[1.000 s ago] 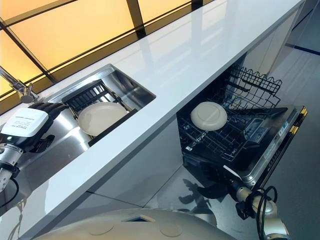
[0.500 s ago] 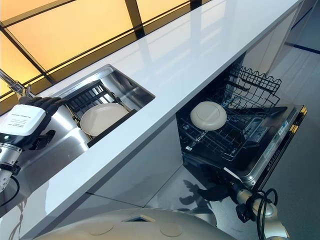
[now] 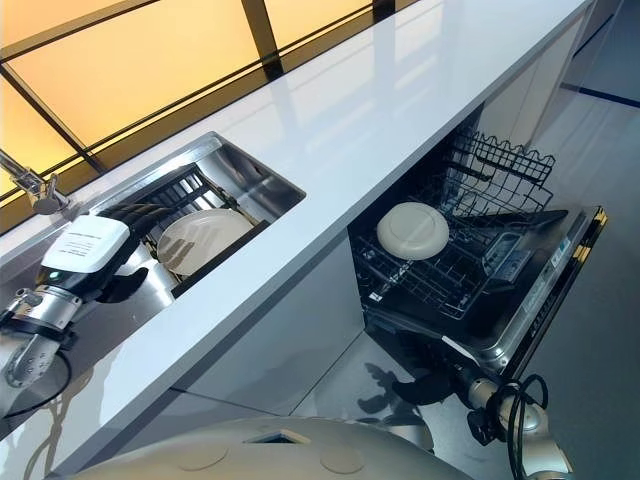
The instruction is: Pick up plates and place into dishwasher.
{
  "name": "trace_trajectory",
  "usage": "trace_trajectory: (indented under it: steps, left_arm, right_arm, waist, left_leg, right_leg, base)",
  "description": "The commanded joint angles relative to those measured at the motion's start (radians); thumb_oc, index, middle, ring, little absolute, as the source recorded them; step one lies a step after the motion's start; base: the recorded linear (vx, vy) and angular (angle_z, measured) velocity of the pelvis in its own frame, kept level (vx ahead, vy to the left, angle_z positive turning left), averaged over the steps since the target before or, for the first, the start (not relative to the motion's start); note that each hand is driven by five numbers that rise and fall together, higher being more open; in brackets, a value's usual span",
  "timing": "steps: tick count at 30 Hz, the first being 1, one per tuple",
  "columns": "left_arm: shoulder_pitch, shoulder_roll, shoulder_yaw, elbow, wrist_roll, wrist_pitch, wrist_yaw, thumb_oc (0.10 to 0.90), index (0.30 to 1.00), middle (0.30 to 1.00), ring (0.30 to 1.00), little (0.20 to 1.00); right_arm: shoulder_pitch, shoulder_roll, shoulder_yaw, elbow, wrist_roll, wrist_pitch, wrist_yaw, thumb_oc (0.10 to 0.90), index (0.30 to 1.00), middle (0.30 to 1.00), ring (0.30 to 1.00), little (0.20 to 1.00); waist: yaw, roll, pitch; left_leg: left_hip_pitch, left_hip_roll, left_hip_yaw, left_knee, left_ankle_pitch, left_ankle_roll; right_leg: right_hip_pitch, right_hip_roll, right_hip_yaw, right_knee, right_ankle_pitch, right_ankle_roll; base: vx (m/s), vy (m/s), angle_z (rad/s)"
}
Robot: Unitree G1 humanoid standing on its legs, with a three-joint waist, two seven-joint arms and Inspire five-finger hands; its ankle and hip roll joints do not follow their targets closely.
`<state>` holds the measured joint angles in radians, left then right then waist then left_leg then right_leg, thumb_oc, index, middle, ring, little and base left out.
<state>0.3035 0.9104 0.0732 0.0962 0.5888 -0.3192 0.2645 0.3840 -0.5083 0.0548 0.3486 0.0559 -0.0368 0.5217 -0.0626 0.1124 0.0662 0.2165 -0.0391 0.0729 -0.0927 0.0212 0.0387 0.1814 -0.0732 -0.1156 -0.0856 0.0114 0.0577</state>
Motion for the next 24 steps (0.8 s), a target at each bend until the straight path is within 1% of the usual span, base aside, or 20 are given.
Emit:
trace_trajectory:
  steps: [1, 3, 4, 6, 7, 8, 10, 11, 13, 14, 15, 16, 20, 21, 24]
  left_arm:
    - [-0.201, 0.004, 0.103, -0.021, -0.213, 0.098, 0.033, 0.8, 0.9, 0.9, 0.9, 0.9]
    - [-0.253, -0.017, 0.12, -0.02, -0.295, 0.146, 0.032, 0.8, 0.9, 0.9, 0.9, 0.9]
    - [-0.269, -0.018, 0.131, -0.016, -0.315, 0.158, 0.024, 0.8, 0.9, 0.9, 0.9, 0.9]
    - [-0.312, -0.013, 0.156, -0.008, -0.406, 0.187, -0.006, 0.8, 0.9, 0.9, 0.9, 0.9]
    - [-0.327, -0.01, 0.165, -0.003, -0.421, 0.201, -0.019, 0.8, 0.9, 0.9, 0.9, 0.9]
    - [-0.36, 0.014, 0.175, 0.024, -0.458, 0.226, -0.045, 0.8, 0.9, 0.9, 0.9, 0.9]
    - [-0.389, 0.04, 0.176, 0.05, -0.491, 0.262, -0.075, 0.8, 0.9, 0.9, 0.9, 0.9]
    - [-0.409, 0.061, 0.174, 0.075, -0.504, 0.287, -0.095, 0.8, 0.9, 0.9, 0.9, 0.9]
    - [-0.438, 0.096, 0.17, 0.129, -0.535, 0.304, -0.129, 0.8, 0.9, 0.9, 0.9, 0.9]
    - [-0.472, 0.128, 0.155, 0.193, -0.537, 0.319, -0.164, 0.8, 0.9, 0.9, 0.9, 0.9]
    - [-0.48, 0.137, 0.151, 0.206, -0.539, 0.32, -0.172, 0.8, 0.9, 0.9, 0.9, 0.9]
    - [-0.507, 0.171, 0.134, 0.266, -0.541, 0.33, -0.216, 0.8, 0.9, 0.9, 0.9, 0.9]
    - [-0.563, 0.218, 0.087, 0.364, -0.556, 0.341, -0.291, 0.8, 0.9, 0.9, 0.9, 0.9]
    - [-0.578, 0.226, 0.073, 0.382, -0.567, 0.339, -0.296, 0.8, 0.9, 0.9, 0.9, 0.9]
    - [-0.643, 0.254, 0.032, 0.413, -0.599, 0.355, -0.358, 0.8, 0.9, 0.9, 0.9, 0.9]
  right_arm:
    - [-0.1, 0.01, 0.028, -0.057, 0.018, -0.037, -0.008, 0.8, 0.9, 0.9, 0.9, 0.9]
    - [-0.114, 0.021, 0.035, -0.047, 0.012, -0.022, -0.012, 0.8, 0.9, 0.9, 0.9, 0.9]
    - [-0.117, 0.025, 0.036, -0.039, 0.007, -0.022, -0.013, 0.8, 0.9, 0.9, 0.9, 0.9]
    - [-0.117, 0.036, 0.039, -0.022, -0.009, -0.023, -0.019, 0.8, 0.9, 0.9, 0.9, 0.9]
    - [-0.113, 0.041, 0.04, -0.015, -0.015, -0.025, -0.022, 0.8, 0.9, 0.9, 0.9, 0.9]
    - [-0.107, 0.046, 0.045, -0.009, -0.03, -0.026, -0.028, 0.8, 0.9, 0.9, 0.9, 0.9]
    - [-0.098, 0.048, 0.053, -0.004, -0.066, -0.046, -0.05, 0.8, 0.9, 0.9, 0.9, 0.9]
    - [-0.09, 0.047, 0.06, -0.001, -0.116, -0.076, -0.075, 0.8, 0.9, 0.9, 0.9, 0.9]
    - [-0.083, 0.035, 0.07, -0.003, -0.161, -0.099, -0.096, 0.8, 0.9, 0.9, 0.9, 0.9]
    - [-0.077, 0.022, 0.076, -0.005, -0.188, -0.103, -0.107, 0.8, 0.9, 0.9, 0.9, 0.9]
    - [-0.075, 0.019, 0.077, -0.006, -0.188, -0.1, -0.107, 0.8, 0.9, 0.9, 0.9, 0.9]
    - [-0.071, 0.01, 0.077, -0.009, -0.182, -0.086, -0.103, 0.8, 0.9, 0.9, 0.9, 0.9]
    - [-0.065, 0.0, 0.078, -0.011, -0.174, -0.076, -0.111, 0.8, 0.9, 0.9, 0.9, 0.9]
    - [-0.065, -0.001, 0.079, -0.011, -0.172, -0.075, -0.113, 0.8, 0.9, 0.9, 0.9, 0.9]
    - [-0.067, -0.004, 0.081, -0.007, -0.169, -0.078, -0.133, 0.8, 0.9, 0.9, 0.9, 0.9]
  waist:
    - [-0.013, -0.023, 0.001]
    - [-0.016, -0.025, -0.001]
    - [-0.017, -0.025, -0.002]
    - [-0.022, -0.021, -0.003]
    - [-0.024, -0.02, -0.004]
    - [-0.031, -0.016, -0.005]
    - [-0.038, -0.013, -0.005]
    - [-0.044, -0.01, -0.005]
    - [-0.053, -0.006, -0.003]
    - [-0.061, -0.004, 0.003]
    - [-0.063, -0.004, 0.004]
    - [-0.071, -0.003, 0.013]
    - [-0.087, -0.006, 0.036]
    - [-0.089, -0.008, 0.04]
    - [-0.098, -0.016, 0.052]
  left_leg:
    - [-0.004, -0.076, -0.014, 0.005, -0.069, 0.031]
    - [-0.005, -0.075, -0.013, 0.005, -0.069, 0.033]
    - [-0.005, -0.074, -0.012, 0.005, -0.069, 0.033]
    - [-0.004, -0.073, -0.007, 0.005, -0.069, 0.033]
    - [-0.004, -0.072, -0.004, 0.007, -0.07, 0.033]
    - [-0.005, -0.073, 0.003, 0.012, -0.072, 0.033]
    - [-0.006, -0.073, 0.014, 0.022, -0.076, 0.033]
    - [-0.01, -0.074, 0.023, 0.037, -0.084, 0.035]
    - [-0.017, -0.076, 0.035, 0.061, -0.096, 0.038]
    - [-0.026, -0.079, 0.045, 0.089, -0.108, 0.041]
    - [-0.027, -0.08, 0.048, 0.095, -0.111, 0.042]
    - [-0.037, -0.085, 0.06, 0.124, -0.124, 0.046]
    - [-0.05, -0.096, 0.076, 0.162, -0.141, 0.056]
    - [-0.052, -0.098, 0.078, 0.167, -0.144, 0.059]
    - [-0.061, -0.105, 0.086, 0.189, -0.156, 0.071]
  right_leg:
    - [-0.066, 0.019, -0.03, 0.124, -0.071, 0.033]
    - [-0.069, 0.019, -0.026, 0.125, -0.067, 0.034]
    - [-0.07, 0.019, -0.026, 0.126, -0.067, 0.034]
    - [-0.075, 0.017, -0.022, 0.129, -0.065, 0.035]
    - [-0.076, 0.016, -0.021, 0.129, -0.066, 0.036]
    - [-0.079, 0.015, -0.015, 0.13, -0.066, 0.037]
    - [-0.082, 0.012, -0.01, 0.132, -0.068, 0.039]
    - [-0.086, 0.01, -0.004, 0.134, -0.07, 0.04]
    - [-0.092, 0.005, 0.004, 0.138, -0.071, 0.042]
    - [-0.097, 0.0, 0.013, 0.145, -0.069, 0.045]
    - [-0.099, -0.001, 0.015, 0.146, -0.069, 0.046]
    - [-0.107, -0.007, 0.025, 0.156, -0.064, 0.05]
    - [-0.129, -0.02, 0.048, 0.183, -0.039, 0.066]
    - [-0.136, -0.022, 0.055, 0.19, -0.033, 0.069]
    - [-0.169, -0.034, 0.073, 0.221, -0.006, 0.087]
  base:
    - [0.03, -0.009, -0.03]
    - [0.05, -0.008, -0.03]
    - [0.05, -0.002, -0.04]
    - [0.06, 0.009, -0.04]
    - [0.08, 0.022, -0.1]
    - [0.08, 0.027, -0.15]
    - [0.07, 0.037, -0.13]
    - [0.06, 0.046, -0.09]
    - [0.05, 0.051, -0.11]
    - [0.04, 0.047, -0.19]
    - [0.06, 0.074, -0.31]
    - [0.04, 0.059, -0.23]
    - [0.03, 0.082, -0.31]
    - [0.03, 0.08, -0.18]
    - [0.03, 0.083, -0.16]
